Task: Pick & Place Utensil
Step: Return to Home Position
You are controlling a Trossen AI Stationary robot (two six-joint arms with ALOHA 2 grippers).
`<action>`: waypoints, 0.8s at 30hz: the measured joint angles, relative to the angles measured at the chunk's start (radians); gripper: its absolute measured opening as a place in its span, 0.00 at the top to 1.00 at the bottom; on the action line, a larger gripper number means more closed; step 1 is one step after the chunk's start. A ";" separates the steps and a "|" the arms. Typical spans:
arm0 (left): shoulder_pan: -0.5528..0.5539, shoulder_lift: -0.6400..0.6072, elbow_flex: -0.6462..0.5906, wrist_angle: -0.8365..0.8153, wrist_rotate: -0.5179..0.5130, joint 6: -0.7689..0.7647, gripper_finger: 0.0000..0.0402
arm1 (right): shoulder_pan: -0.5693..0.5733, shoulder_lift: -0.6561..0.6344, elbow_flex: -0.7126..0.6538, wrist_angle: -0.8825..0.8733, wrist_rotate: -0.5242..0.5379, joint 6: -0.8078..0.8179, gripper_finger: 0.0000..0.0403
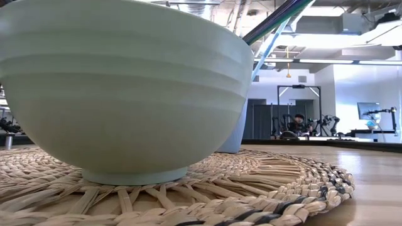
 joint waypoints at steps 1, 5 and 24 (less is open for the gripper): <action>0.002 -0.045 0.000 -0.044 -0.001 0.023 0.81 | -0.007 -0.020 -0.009 0.011 0.000 -0.016 0.81; 0.027 -0.200 0.000 -0.262 -0.121 0.092 0.81 | -0.038 -0.139 -0.113 0.089 -0.004 -0.046 0.81; 0.073 -0.512 -0.063 -0.503 -0.138 0.017 0.81 | -0.160 -0.915 -1.024 0.759 -0.056 -0.061 0.81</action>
